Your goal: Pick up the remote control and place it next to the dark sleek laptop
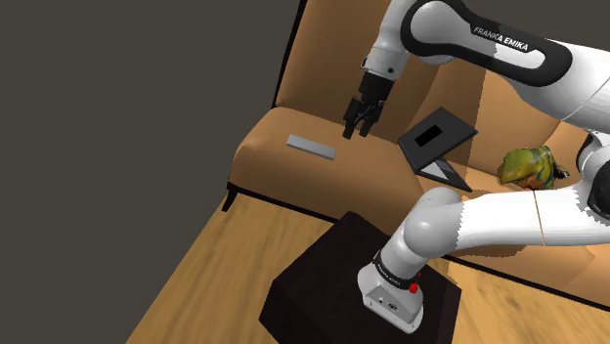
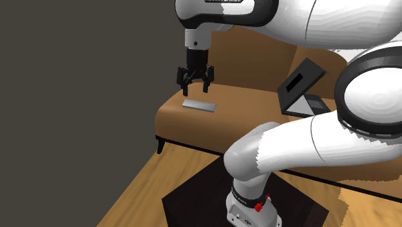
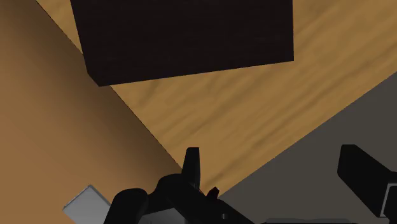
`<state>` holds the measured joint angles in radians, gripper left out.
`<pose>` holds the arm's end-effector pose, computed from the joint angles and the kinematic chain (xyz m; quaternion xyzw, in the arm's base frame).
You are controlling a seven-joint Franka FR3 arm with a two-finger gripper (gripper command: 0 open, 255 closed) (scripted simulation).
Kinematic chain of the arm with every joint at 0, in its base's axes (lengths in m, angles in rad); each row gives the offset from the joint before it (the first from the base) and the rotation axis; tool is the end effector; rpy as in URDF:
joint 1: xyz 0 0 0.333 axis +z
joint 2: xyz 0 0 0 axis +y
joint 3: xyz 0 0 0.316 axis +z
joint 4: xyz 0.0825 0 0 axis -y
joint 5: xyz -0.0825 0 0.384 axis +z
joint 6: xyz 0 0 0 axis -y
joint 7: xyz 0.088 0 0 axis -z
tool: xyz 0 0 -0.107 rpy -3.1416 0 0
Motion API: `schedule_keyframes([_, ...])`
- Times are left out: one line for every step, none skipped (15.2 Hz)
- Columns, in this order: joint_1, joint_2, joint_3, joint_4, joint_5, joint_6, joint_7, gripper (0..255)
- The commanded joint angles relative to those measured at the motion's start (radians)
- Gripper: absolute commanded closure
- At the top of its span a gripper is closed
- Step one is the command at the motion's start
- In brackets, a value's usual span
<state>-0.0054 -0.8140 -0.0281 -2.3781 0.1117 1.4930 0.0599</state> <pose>0.2907 0.0004 0.5829 -0.9964 0.0395 0.0367 0.0653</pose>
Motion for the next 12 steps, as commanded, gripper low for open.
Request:
schedule_keyframes([0.0,0.0,0.0,0.0,0.0,0.0,0.0,0])
schedule_keyframes([-0.001,0.008,-0.003,-0.02,-0.021,0.034,-0.022,0])
schedule_keyframes([-0.002,0.018,-0.006,-0.039,-0.041,0.069,-0.043,0])
schedule_keyframes([-0.004,0.029,-0.009,-0.056,-0.062,0.104,-0.064,0])
schedule_keyframes([-0.006,0.041,-0.012,-0.073,-0.082,0.141,-0.084,0])
schedule_keyframes([-0.008,0.055,-0.016,-0.088,-0.103,0.178,-0.103,0])
schedule_keyframes([-0.011,0.07,-0.019,-0.102,-0.123,0.215,-0.122,0])
schedule_keyframes([-0.014,0.087,-0.023,-0.115,-0.143,0.254,-0.14,0])
schedule_keyframes([-0.017,0.106,-0.028,-0.127,-0.163,0.293,-0.156,0])
schedule_keyframes([-0.021,0.126,-0.032,-0.137,-0.183,0.332,-0.173,0])
schedule_keyframes([-0.024,0.147,-0.036,-0.146,-0.204,0.372,-0.188,0])
schedule_keyframes([-0.029,0.17,-0.04,-0.153,-0.224,0.413,-0.202,0])
